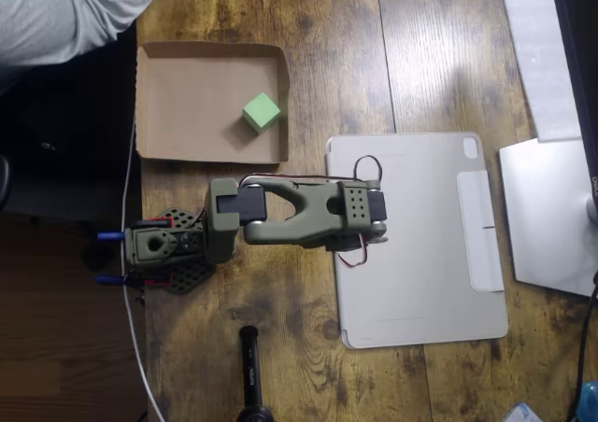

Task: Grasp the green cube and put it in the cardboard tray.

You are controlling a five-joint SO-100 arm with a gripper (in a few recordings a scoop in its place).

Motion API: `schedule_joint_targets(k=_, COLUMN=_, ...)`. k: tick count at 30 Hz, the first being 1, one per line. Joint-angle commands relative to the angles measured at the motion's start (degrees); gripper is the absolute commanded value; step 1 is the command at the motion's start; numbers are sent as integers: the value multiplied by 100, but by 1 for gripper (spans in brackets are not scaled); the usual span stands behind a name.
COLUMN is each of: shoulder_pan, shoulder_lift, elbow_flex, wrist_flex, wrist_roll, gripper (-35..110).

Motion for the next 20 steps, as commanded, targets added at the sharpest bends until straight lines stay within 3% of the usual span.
schedule_joint_targets(k=1, shoulder_pan=26, shoulder_lift=114, elbow_flex=-18, wrist_flex=88, wrist_roll=-79, gripper=0)
schedule_joint_targets(k=20, shoulder_pan=-62, shoulder_lift=123, elbow_flex=-9, wrist_flex=88, wrist_roll=62, gripper=0)
